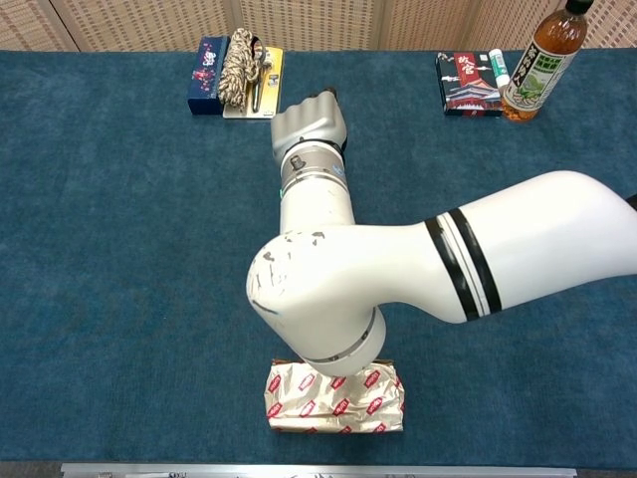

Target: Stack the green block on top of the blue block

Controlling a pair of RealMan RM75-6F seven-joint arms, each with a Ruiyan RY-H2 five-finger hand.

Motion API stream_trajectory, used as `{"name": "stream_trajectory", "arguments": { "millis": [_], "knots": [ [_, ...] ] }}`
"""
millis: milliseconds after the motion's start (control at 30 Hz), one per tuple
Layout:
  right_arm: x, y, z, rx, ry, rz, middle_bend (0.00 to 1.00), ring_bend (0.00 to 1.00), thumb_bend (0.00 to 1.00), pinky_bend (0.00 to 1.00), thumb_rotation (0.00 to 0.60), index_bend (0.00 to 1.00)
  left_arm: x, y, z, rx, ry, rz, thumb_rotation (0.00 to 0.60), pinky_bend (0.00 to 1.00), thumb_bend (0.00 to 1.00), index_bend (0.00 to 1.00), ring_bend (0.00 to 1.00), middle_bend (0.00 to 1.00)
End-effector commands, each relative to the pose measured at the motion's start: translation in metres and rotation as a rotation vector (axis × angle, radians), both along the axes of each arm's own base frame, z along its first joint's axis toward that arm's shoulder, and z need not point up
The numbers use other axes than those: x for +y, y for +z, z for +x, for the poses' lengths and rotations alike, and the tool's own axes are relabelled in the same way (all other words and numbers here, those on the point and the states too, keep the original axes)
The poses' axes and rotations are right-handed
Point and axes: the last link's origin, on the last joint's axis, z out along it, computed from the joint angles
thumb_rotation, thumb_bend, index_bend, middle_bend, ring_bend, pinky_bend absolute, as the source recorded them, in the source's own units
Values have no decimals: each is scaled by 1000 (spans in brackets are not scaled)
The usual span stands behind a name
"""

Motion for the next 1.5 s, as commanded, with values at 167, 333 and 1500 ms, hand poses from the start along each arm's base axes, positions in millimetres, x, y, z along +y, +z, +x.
{"name": "stream_trajectory", "arguments": {
  "millis": [167,333,1500],
  "knots": [
    [0,-3,0,4,0,5,167,0,303,60,600,592,0,0,0,-2,-1,0,600,87,228,244,0,115],
    [0,-5,0,6,1,5,167,0,303,60,600,593,0,0,0,-2,-1,0,600,87,228,244,0,115],
    [4,-20,0,90,11,31,184,0,304,62,600,612,-2,0,0,-5,2,3,600,87,228,244,0,117]
  ]
}}
